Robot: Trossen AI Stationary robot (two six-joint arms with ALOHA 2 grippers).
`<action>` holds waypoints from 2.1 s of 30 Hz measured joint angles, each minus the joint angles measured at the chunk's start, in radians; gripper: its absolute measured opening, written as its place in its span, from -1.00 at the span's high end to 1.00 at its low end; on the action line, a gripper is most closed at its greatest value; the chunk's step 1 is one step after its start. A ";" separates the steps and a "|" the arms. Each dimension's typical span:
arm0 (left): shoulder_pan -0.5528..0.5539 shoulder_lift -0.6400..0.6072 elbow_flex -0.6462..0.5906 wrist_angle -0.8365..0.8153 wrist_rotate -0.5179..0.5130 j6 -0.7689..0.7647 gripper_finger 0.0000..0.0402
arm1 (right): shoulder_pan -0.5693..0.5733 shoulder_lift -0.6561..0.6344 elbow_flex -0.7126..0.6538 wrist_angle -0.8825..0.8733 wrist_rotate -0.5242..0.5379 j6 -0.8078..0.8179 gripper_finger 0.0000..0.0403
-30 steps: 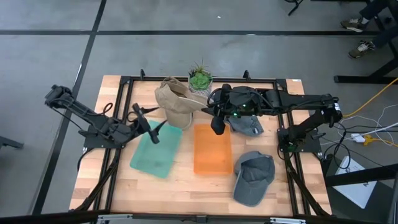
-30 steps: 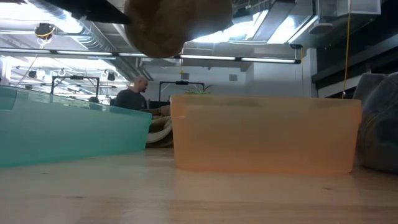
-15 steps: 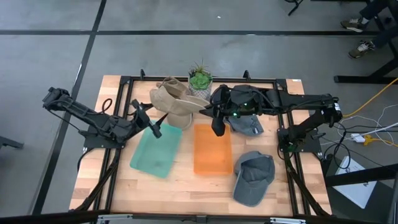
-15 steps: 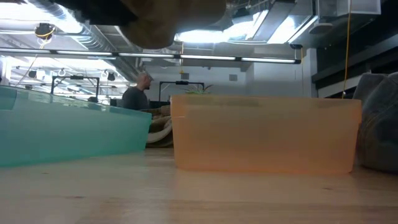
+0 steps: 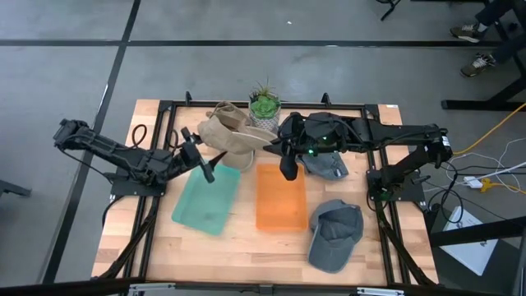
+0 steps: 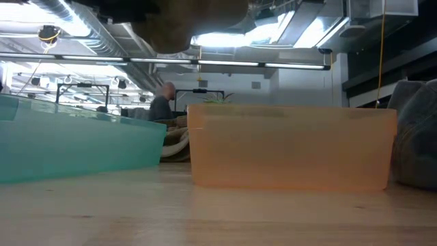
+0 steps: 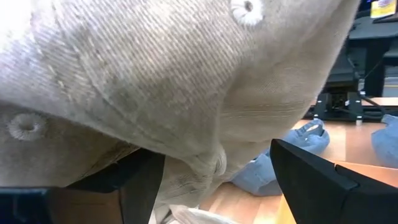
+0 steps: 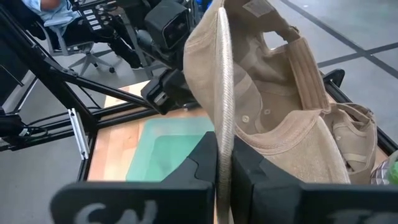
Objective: Pick & Place hat
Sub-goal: Put the right brown cap into the orange bin
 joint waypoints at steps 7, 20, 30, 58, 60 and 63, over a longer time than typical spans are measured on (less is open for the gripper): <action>0.023 0.000 0.000 0.000 -0.001 0.000 -0.12 | 0.003 0.000 0.000 0.000 0.000 0.001 0.91; 0.026 0.000 0.000 -0.003 0.004 0.012 0.82 | 0.003 0.000 0.000 -0.009 -0.016 0.001 0.91; 0.025 0.000 0.000 -0.141 0.201 -0.055 0.81 | 0.003 0.000 0.000 -0.067 -0.018 0.000 0.91; 0.025 -0.077 0.000 -0.346 0.863 -0.119 0.85 | 0.001 0.000 0.000 -0.156 -0.089 -0.026 0.64; 0.026 -0.077 0.000 -0.350 0.869 -0.132 0.86 | 0.001 0.000 0.000 -0.168 -0.085 -0.026 0.51; 0.026 -0.082 0.000 -0.348 0.867 -0.161 0.87 | 0.000 0.001 0.000 -0.196 -0.084 -0.024 0.29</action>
